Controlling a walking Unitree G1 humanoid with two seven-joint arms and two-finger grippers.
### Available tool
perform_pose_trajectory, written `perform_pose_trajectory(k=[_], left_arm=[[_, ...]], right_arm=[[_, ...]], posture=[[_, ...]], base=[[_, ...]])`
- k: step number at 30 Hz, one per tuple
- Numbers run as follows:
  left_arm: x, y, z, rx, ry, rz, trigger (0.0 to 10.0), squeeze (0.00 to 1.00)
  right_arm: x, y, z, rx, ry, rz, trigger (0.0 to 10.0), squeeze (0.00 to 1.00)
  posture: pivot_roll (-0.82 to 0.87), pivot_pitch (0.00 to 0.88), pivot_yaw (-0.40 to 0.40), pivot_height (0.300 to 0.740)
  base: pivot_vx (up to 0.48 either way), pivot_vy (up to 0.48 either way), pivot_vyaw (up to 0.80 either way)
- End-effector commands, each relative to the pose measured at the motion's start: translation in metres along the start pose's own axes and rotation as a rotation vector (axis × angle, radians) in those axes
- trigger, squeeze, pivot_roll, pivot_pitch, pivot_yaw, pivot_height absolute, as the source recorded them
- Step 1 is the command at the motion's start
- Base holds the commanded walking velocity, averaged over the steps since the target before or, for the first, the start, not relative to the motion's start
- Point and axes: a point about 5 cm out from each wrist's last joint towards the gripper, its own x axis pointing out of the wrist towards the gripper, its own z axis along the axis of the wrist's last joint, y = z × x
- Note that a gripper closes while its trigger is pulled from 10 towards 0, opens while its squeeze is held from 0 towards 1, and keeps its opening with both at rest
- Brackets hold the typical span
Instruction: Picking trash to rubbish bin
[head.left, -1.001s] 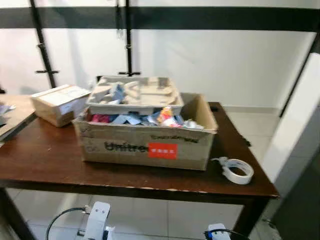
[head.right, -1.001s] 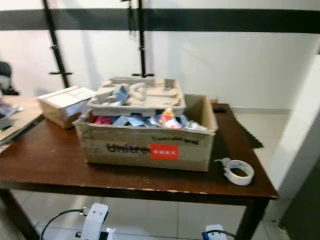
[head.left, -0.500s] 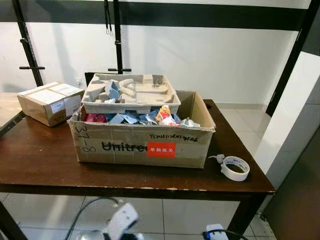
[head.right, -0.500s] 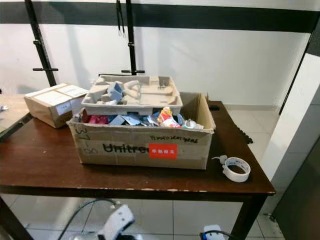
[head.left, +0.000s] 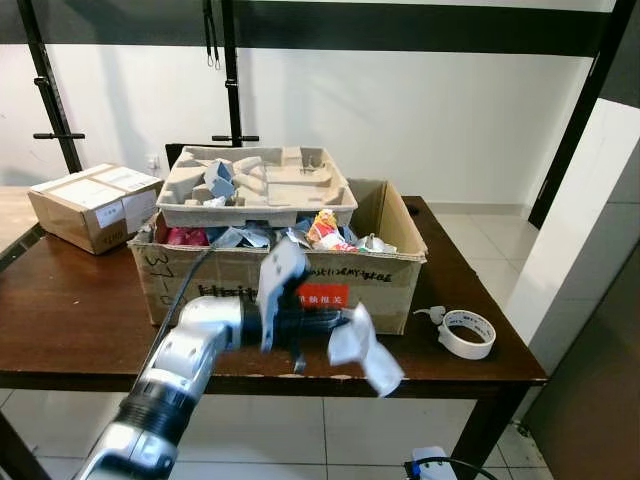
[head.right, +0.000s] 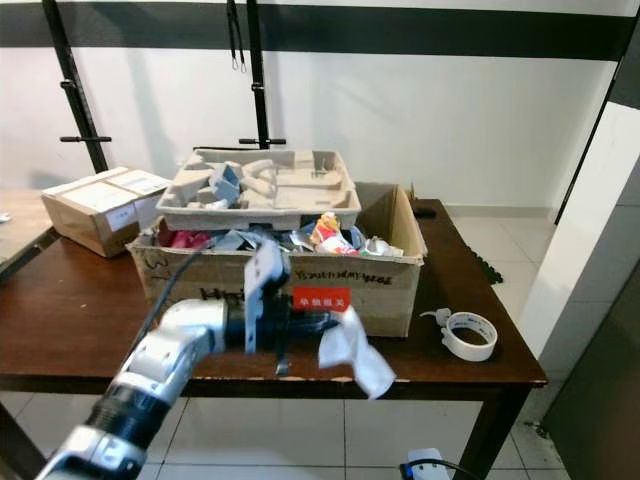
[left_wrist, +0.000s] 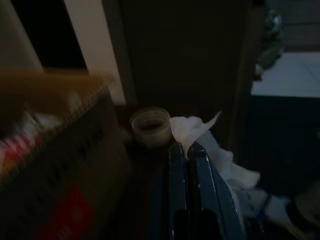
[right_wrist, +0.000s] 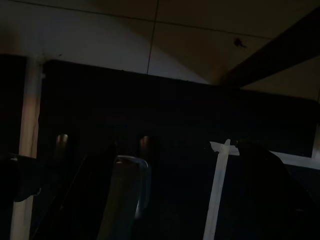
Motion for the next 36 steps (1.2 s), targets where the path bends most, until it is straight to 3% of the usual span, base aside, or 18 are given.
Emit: perform_pose_trajectory(k=[1, 4, 5, 7, 9, 10, 12, 13, 14, 18, 19, 21, 22, 23, 24, 28, 36], left_arm=[[0.008, 0.018, 0.036, 0.084, -0.093, 0.062, 10.0, 0.0], [0.014, 0.03, 0.057, 0.16, -0.103, 0.11, 10.0, 0.0], [0.017, 0.038, 0.067, 0.218, -0.084, 0.154, 10.0, 0.0], [0.017, 0.04, 0.069, 0.229, -0.081, 0.164, 10.0, 0.0], [0.018, 0.051, 0.072, 0.304, -0.013, 0.243, 10.0, 0.0], [0.018, 0.051, 0.072, 0.304, -0.013, 0.243, 10.0, 0.0], [0.018, 0.059, 0.073, 0.349, 0.035, 0.293, 10.0, 0.0], [0.018, 0.059, 0.073, 0.349, 0.035, 0.293, 10.0, 0.0], [0.018, 0.062, 0.073, 0.353, 0.043, 0.304, 10.0, 0.0], [0.02, 0.069, 0.068, 0.403, 0.101, 0.374, 10.0, 0.0], [0.02, 0.069, 0.068, 0.403, 0.101, 0.374, 10.0, 0.0], [0.018, 0.071, 0.067, 0.433, 0.122, 0.41, 10.0, 0.0], [0.018, 0.071, 0.067, 0.433, 0.122, 0.41, 10.0, 0.0], [0.015, 0.075, 0.065, 0.466, 0.145, 0.448, 10.0, 0.0], [0.014, 0.076, 0.064, 0.472, 0.151, 0.465, 10.0, 0.0], [0.012, 0.077, 0.058, 0.478, 0.161, 0.492, 10.0, 0.0], [0.014, 0.08, 0.06, 0.511, 0.126, 0.583, 10.0, 0.0]], right_arm=[[0.0, 0.003, -0.001, 0.009, 0.004, 0.034, 10.0, 0.0], [0.001, 0.011, 0.006, -0.008, -0.02, 0.139, 10.0, 0.0], [0.0, 0.021, 0.018, -0.037, -0.056, 0.302, 10.0, 0.0], [0.0, 0.023, 0.021, -0.043, -0.063, 0.339, 10.0, 0.0], [-0.005, 0.026, 0.054, -0.055, -0.163, 0.545, 10.0, 0.0], [-0.005, 0.026, 0.054, -0.055, -0.163, 0.545, 10.0, 0.0], [-0.017, 0.026, 0.091, -0.051, -0.272, 0.738, 10.0, 0.0], [-0.017, 0.026, 0.091, -0.051, -0.272, 0.738, 10.0, 0.0], [-0.025, 0.025, 0.108, -0.056, -0.325, 0.811, 10.0, 0.0], [-0.079, 0.016, 0.207, -0.09, -0.675, 1.006, 10.0, 0.0], [-0.079, 0.016, 0.207, -0.09, -0.675, 1.006, 10.0, 0.0], [-0.1, 0.013, 0.235, -0.108, -0.784, 1.046, 10.0, 0.0], [-0.1, 0.013, 0.235, -0.108, -0.784, 1.046, 10.0, 0.0], [-0.117, 0.009, 0.255, -0.159, -0.851, 1.07, 10.0, 0.0], [-0.123, 0.008, 0.262, -0.186, -0.872, 1.067, 10.0, 0.0], [-0.133, 0.006, 0.273, -0.222, -0.905, 1.067, 10.0, 0.0], [-0.143, 0.007, 0.276, -0.216, -0.906, 1.096, 10.0, 0.0]], posture=[[0.01, 0.004, -0.011, 0.74], [0.01, 0.005, -0.006, 0.74], [0.01, 0.005, -0.004, 0.74], [0.01, 0.005, -0.004, 0.74], [0.0, 0.006, 0.011, 0.74], [0.0, 0.006, 0.011, 0.74], [0.0, 0.007, 0.013, 0.74], [0.0, 0.007, 0.013, 0.74], [0.0, 0.006, 0.013, 0.74], [0.0, 0.01, 0.014, 0.74], [0.0, 0.01, 0.014, 0.74], [0.0, 0.01, 0.014, 0.74], [0.0, 0.01, 0.014, 0.74], [0.0, 0.01, 0.01, 0.74], [0.0, 0.01, 0.01, 0.74], [0.01, 0.008, 0.005, 0.74], [0.01, 0.009, 0.004, 0.74]], base=[[0.0, 0.0, 0.0], [0.0, 0.0, 0.0], [0.0, 0.0, 0.0], [0.0, 0.0, 0.0], [0.0, 0.0, 0.0], [0.0, 0.0, 0.0], [0.0, 0.0, 0.0], [0.0, 0.0, 0.0], [0.0, 0.0, 0.0], [0.0, 0.0, 0.0], [0.0, 0.0, 0.0], [0.0, 0.0, 0.0], [0.0, 0.0, 0.0], [0.0, 0.0, 0.0], [0.0, 0.0, 0.0], [0.0, 0.0, 0.0], [0.0, 0.0, 0.0]])
